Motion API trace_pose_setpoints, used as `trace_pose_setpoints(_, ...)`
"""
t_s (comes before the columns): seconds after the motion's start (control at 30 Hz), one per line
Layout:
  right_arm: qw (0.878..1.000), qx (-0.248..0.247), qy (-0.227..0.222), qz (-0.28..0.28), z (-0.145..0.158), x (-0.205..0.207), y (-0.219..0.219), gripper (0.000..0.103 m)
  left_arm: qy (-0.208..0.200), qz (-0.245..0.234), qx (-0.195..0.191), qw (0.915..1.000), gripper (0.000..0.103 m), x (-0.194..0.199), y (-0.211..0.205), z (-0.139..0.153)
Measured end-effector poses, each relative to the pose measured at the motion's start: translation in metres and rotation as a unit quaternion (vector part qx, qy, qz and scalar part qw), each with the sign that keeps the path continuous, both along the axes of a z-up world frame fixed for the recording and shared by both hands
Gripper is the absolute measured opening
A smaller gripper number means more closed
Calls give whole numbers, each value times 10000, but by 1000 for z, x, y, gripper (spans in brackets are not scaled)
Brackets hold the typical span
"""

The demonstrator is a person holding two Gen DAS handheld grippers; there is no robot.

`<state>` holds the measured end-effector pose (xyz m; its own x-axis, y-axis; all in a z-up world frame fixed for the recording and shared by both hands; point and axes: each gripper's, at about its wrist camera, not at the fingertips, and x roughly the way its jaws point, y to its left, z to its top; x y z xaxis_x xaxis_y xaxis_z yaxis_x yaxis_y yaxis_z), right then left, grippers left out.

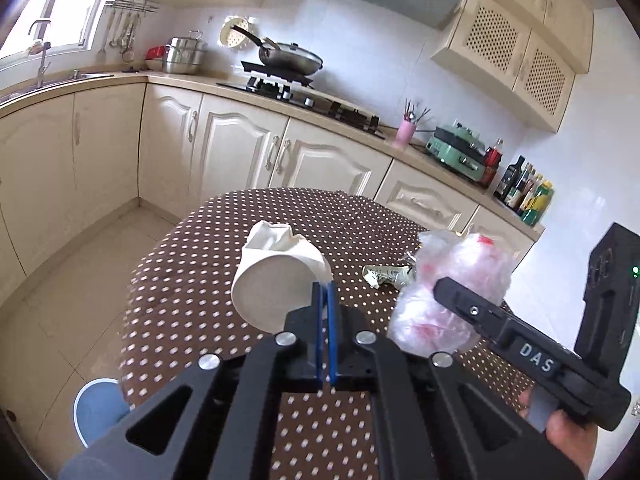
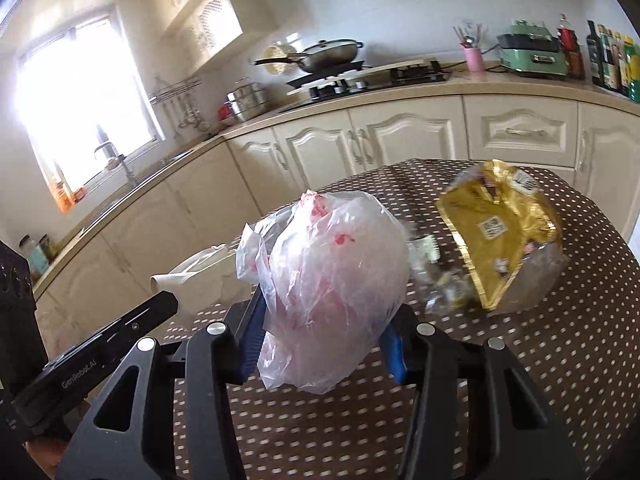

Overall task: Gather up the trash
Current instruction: 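Carry the bag and cup over the blue bucket and open both grippers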

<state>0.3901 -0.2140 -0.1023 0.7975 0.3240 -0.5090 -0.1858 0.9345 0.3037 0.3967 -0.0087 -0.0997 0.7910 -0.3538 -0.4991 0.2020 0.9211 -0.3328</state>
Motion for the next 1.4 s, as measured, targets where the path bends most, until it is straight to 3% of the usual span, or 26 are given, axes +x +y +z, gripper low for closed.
trace_pose_setpoints(0.23,9988,-93,-193,435,17,-18,48,46,-170,284,-162,9993,1,-42,48,11)
trace_pose_setpoints(0.37,9955,-125,-254,908,21,-30,96,46,-203,614,-192,9977,1,-71,92,14)
trace_pose_setpoints(0.63,9814,-226,-30,1908,0,-42,210,46,10,1531,-122,9881,1,-123,186,-7)
trace_pose_setpoints(0.87,9630,-567,429,2601,-56,-45,305,46,651,2278,-285,9711,1,-143,272,-63)
trace_pose_setpoints(1.07,9502,-1080,884,2787,-121,-35,352,46,1332,2542,-320,9574,1,-130,308,-125)
trace_pose_setpoints(1.4,9413,-1760,1212,2614,-191,-3,361,46,2273,2450,-345,9419,1,-61,328,-222)
